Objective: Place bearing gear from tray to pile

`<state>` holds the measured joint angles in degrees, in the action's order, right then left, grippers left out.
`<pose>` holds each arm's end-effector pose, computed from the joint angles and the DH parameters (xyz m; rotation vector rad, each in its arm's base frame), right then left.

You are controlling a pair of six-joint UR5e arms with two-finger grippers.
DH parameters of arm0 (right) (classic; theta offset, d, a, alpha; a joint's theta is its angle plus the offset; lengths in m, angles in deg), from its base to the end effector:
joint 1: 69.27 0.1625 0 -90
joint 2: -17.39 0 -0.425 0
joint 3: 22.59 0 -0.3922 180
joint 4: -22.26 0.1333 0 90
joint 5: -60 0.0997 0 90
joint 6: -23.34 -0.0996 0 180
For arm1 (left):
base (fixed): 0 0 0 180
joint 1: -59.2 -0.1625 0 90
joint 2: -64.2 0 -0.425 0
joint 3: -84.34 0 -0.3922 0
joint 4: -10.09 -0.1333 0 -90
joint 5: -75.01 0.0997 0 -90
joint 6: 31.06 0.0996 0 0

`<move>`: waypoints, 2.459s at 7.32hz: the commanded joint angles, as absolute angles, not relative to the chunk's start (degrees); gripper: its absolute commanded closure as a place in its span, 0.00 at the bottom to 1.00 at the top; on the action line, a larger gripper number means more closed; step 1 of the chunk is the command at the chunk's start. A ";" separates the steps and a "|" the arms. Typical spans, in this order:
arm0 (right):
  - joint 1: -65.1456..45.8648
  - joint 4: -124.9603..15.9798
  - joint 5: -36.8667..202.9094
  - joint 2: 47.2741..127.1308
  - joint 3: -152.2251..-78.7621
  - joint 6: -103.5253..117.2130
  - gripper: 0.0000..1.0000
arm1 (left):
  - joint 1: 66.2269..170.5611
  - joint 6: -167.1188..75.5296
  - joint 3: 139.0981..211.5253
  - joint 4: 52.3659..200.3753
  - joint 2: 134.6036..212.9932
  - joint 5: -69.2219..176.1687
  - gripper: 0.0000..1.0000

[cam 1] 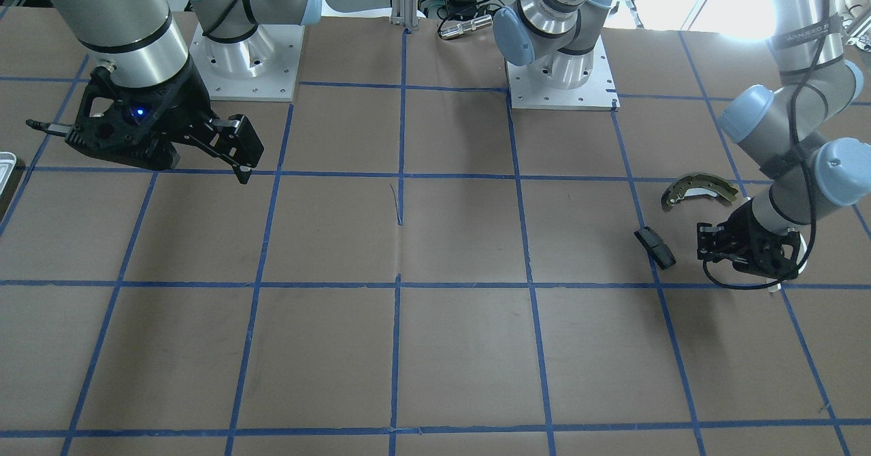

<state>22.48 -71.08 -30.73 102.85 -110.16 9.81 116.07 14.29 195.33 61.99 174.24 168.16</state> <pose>0.1481 -0.5231 0.4743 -0.3216 -3.1151 0.0360 0.1859 -0.5187 0.1999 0.3353 3.1112 0.1164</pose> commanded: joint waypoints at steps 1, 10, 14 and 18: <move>22.49 -71.00 -30.79 102.82 -110.21 9.81 0.00 | 115.89 14.38 198.16 59.13 174.42 168.78 0.85; 22.49 -71.00 -30.70 102.91 -110.21 9.72 0.00 | 115.18 14.02 198.86 60.09 170.57 171.25 0.11; 22.49 -70.91 -30.70 102.91 -110.21 9.72 0.00 | 132.89 -4.72 189.17 82.16 157.13 170.81 0.09; 22.49 -71.00 -30.62 102.91 -110.21 9.72 0.00 | 150.58 -27.85 174.16 97.72 156.67 169.84 0.02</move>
<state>22.49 -70.98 -30.68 102.93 -110.21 9.72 145.91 -20.95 175.62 95.31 156.88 169.66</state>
